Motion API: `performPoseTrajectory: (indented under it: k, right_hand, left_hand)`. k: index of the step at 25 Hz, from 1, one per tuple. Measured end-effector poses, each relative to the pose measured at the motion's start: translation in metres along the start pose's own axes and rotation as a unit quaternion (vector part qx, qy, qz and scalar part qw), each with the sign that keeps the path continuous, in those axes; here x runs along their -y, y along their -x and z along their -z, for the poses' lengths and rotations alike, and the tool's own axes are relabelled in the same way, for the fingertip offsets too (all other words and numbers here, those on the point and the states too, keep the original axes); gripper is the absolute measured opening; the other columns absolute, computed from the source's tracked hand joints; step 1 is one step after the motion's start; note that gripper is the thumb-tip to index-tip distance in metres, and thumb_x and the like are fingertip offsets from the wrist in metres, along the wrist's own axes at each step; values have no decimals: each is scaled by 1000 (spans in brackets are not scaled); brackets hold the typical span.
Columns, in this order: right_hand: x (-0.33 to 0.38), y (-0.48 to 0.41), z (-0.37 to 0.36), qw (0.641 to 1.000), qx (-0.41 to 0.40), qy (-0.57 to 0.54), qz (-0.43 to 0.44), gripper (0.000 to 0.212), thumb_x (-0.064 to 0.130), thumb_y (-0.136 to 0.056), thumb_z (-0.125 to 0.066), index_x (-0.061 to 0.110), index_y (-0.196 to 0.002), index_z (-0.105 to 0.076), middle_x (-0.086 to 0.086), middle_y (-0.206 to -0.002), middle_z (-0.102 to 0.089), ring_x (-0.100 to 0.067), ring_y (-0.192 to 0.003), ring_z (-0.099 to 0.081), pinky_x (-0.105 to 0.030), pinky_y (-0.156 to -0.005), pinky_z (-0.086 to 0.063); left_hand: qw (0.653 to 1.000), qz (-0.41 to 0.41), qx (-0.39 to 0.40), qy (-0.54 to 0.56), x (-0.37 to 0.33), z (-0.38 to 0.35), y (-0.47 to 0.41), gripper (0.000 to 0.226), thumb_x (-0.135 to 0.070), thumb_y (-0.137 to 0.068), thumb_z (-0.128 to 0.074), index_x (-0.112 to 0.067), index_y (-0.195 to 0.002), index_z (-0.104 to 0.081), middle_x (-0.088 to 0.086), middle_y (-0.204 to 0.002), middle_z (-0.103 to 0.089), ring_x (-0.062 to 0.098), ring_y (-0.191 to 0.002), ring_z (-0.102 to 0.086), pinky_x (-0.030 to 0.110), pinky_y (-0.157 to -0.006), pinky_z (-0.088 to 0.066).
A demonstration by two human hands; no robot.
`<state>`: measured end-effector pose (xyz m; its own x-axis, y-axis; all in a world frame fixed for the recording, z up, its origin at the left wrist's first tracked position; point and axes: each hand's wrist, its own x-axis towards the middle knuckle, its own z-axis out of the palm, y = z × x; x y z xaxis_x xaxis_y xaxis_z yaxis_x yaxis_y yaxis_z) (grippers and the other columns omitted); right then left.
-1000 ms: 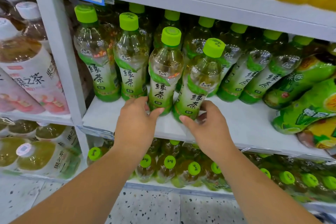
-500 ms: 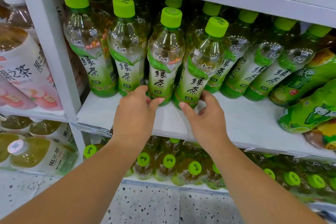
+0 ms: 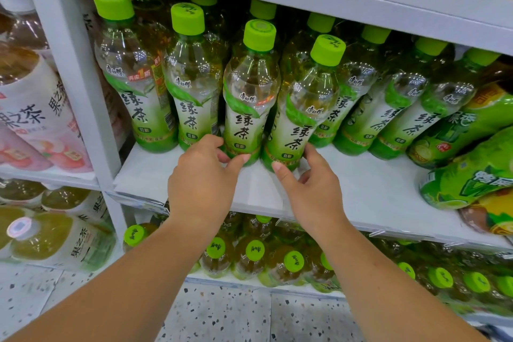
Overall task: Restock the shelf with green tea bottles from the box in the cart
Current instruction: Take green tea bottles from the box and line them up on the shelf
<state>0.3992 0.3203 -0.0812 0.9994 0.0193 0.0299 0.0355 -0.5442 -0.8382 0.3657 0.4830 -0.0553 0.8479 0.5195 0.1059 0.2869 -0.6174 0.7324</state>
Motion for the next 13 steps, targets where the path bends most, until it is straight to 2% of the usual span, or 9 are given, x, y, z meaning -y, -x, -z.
performPoseTrajectory:
  k: [2, 4, 7, 10, 11, 13]
  right_hand:
    - [3, 0, 3, 1000, 9, -10, -10, 54, 43, -88, -69, 41, -139, -50, 23, -121, -65, 12, -73, -47, -4, -72, -40]
    - [6, -1, 4, 999, 20, -21, -24, 55, 42, -89, -69, 41, -140, -48, 22, -127, -62, 7, -80, -48, -16, -83, -46]
    - [18, 4, 6, 997, 29, -25, -67, 57, 46, -90, -65, 38, -143, -45, 18, -135, -57, -10, -101, -57, -34, -99, -48]
    - [33, 14, 14, 993, 27, -24, -115, 56, 52, -89, -63, 34, -141, -49, 13, -135, -56, -15, -115, -59, -32, -97, -45]
    - [37, 20, 18, 990, 30, -35, -134, 57, 53, -89, -63, 34, -140, -49, 12, -135, -56, -13, -113, -59, -30, -94, -43]
    - [49, 33, 25, 980, 41, -81, -176, 54, 53, -90, -62, 34, -139, -49, 11, -133, -56, -10, -108, -55, -28, -91, -38]
  left_hand:
    - [1000, 5, 7, -10, -1, 2, -1, 50, -52, -85, -72, -22, -123, -60, -11, -94, -65, 16, -90, -60, 39, -77, -52]
    - [1000, 8, 17, -17, -1, 2, -2, 52, -51, -85, -72, -21, -125, -58, -9, -97, -64, 14, -90, -56, 37, -76, -50]
    - [997, 28, 61, 22, -7, 6, -3, 52, -45, -88, -71, -16, -129, -56, -3, -102, -61, 16, -91, -53, 34, -76, -46]
    - [983, 83, 127, 104, -17, 16, -3, 32, -36, -91, -67, -22, -117, -56, -7, -85, -54, 17, -81, -52, 28, -64, -41]
    - [974, 109, 149, 130, -19, 22, -3, 34, -35, -92, -64, -21, -122, -56, -10, -83, -52, 15, -82, -52, 27, -68, -42]
    - [955, 147, 201, 159, -21, 36, -3, 52, -38, -93, -60, -20, -140, -51, -11, -100, -56, 15, -95, -51, 27, -83, -40]
